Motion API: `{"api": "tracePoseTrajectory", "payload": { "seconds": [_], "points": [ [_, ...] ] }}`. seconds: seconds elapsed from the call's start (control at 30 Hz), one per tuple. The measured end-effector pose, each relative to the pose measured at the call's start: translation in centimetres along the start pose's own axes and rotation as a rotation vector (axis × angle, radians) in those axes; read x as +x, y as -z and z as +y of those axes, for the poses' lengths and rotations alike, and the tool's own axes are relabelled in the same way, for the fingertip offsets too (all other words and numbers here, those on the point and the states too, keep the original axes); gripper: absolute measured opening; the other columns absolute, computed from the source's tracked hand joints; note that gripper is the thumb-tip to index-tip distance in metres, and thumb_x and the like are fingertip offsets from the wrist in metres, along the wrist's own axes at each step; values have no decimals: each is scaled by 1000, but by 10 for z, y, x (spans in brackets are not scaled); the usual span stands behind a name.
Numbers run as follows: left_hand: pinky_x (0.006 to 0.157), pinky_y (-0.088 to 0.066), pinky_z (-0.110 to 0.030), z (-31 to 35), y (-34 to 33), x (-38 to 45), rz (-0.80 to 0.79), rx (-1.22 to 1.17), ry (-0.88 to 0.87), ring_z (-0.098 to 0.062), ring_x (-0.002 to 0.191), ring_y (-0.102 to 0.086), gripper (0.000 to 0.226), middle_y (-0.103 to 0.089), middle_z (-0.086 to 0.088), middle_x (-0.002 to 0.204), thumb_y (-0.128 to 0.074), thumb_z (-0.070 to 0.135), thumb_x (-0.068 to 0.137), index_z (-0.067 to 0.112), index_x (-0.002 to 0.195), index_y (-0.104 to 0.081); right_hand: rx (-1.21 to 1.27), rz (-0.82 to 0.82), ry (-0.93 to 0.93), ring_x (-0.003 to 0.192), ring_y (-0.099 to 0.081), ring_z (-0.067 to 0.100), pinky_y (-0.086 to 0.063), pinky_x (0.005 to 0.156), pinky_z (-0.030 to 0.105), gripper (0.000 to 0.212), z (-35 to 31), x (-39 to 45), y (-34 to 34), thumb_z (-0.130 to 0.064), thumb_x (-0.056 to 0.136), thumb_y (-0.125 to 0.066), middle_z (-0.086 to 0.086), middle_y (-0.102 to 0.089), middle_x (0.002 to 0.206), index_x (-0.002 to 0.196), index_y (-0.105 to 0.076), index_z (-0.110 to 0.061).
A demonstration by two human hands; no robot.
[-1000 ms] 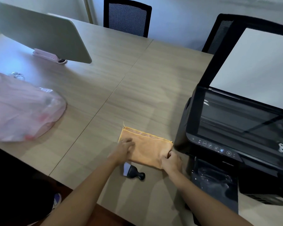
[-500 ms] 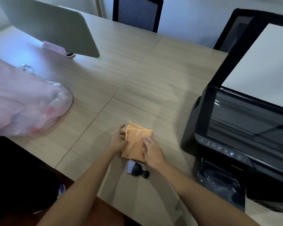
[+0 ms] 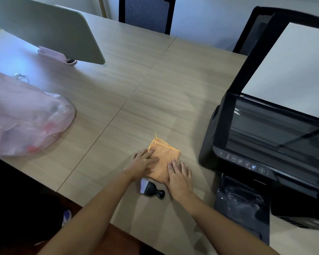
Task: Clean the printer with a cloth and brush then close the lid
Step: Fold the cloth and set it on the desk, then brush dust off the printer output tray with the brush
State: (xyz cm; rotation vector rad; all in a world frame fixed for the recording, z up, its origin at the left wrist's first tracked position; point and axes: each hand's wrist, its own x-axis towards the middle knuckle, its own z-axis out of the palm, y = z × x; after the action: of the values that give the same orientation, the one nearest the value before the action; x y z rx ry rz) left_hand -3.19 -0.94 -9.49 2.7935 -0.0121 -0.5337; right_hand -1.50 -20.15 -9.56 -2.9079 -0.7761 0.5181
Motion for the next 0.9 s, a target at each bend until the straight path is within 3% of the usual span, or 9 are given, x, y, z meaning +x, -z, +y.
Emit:
{"api": "tracePoseTrajectory", "payload": {
  "seconds": [0.17, 0.23, 0.3, 0.4, 0.53, 0.6, 0.7, 0.77, 0.9],
  "points": [
    [114, -18, -47, 6, -5, -2, -61, 54, -3, -24, 149, -9, 55, -5, 8, 163, -49, 48, 92, 45, 143, -31, 8, -4, -29, 143, -20, 32, -19, 114, 49, 62, 14, -7, 6, -39, 92, -51, -1, -22, 158, 148, -28, -22],
    [113, -18, -47, 5, -1, -2, -79, 35, 11, -23, 149, -9, 55, -7, 9, 163, -52, 49, 90, 46, 142, -34, 64, 148, 61, 125, -47, 31, -39, 100, 42, 46, 5, -20, 4, -28, 89, -57, 5, -49, 139, 133, -48, -21],
    [114, -17, -47, 5, 3, 0, -94, 8, 24, -20, 149, -9, 54, -10, 11, 162, -55, 47, 89, 46, 140, -38, 96, 249, 221, 102, -57, 27, -47, 83, 36, 30, -5, -32, -3, -31, 87, -56, 5, -60, 115, 114, -58, -19],
    [113, -18, -42, 6, 11, -1, -61, -113, 25, -19, 147, -17, 48, -21, 7, 160, -61, 35, 88, 38, 135, -50, 160, 57, 216, 108, -51, 30, -44, 88, 40, 39, -19, -40, -8, -39, 87, -56, 10, -55, 117, 117, -56, -15],
    [110, -37, -37, 13, 7, -13, 225, -607, 89, -22, 127, -50, 40, -54, -8, 136, -65, 15, 88, 10, 127, -59, 322, -46, 141, 109, -51, 32, -41, 90, 39, 35, -9, -49, -2, -23, 88, -58, 15, -52, 120, 119, -47, -9],
    [100, -45, -40, 21, -3, -24, 433, -800, 224, -17, 110, -58, 29, -62, -3, 118, -62, 16, 91, 10, 120, -62, 533, -41, 77, 96, -57, 33, -44, 80, 37, 22, 10, -64, 12, -19, 87, -58, 15, -62, 103, 105, -50, -11],
    [77, -47, -31, 59, -23, -45, 522, -848, 306, -23, 91, -65, 12, -68, -7, 96, -55, 24, 95, 17, 99, -64, 722, 55, -106, 74, -57, 16, -45, 69, 29, 8, 62, -108, 38, -21, 87, -60, -2, -63, 78, 86, -56, -15],
    [71, -47, -27, 102, -43, -58, 369, -899, 239, -18, 81, -63, 12, -66, -3, 84, -54, 34, 93, 26, 89, -62, 747, 170, -265, 70, -58, 7, -41, 66, 22, 7, 111, -149, 55, -20, 89, -60, -10, -63, 74, 82, -58, -19],
    [59, -46, -10, 196, -70, -82, -361, -1147, 149, -6, 76, -58, 19, -63, 4, 88, -44, 27, 100, 22, 111, -59, 638, 276, -573, 84, -62, 29, -35, 68, 30, 13, 191, -212, 71, -18, 96, -50, 6, -68, 85, 90, -61, -16]
  ]
}}
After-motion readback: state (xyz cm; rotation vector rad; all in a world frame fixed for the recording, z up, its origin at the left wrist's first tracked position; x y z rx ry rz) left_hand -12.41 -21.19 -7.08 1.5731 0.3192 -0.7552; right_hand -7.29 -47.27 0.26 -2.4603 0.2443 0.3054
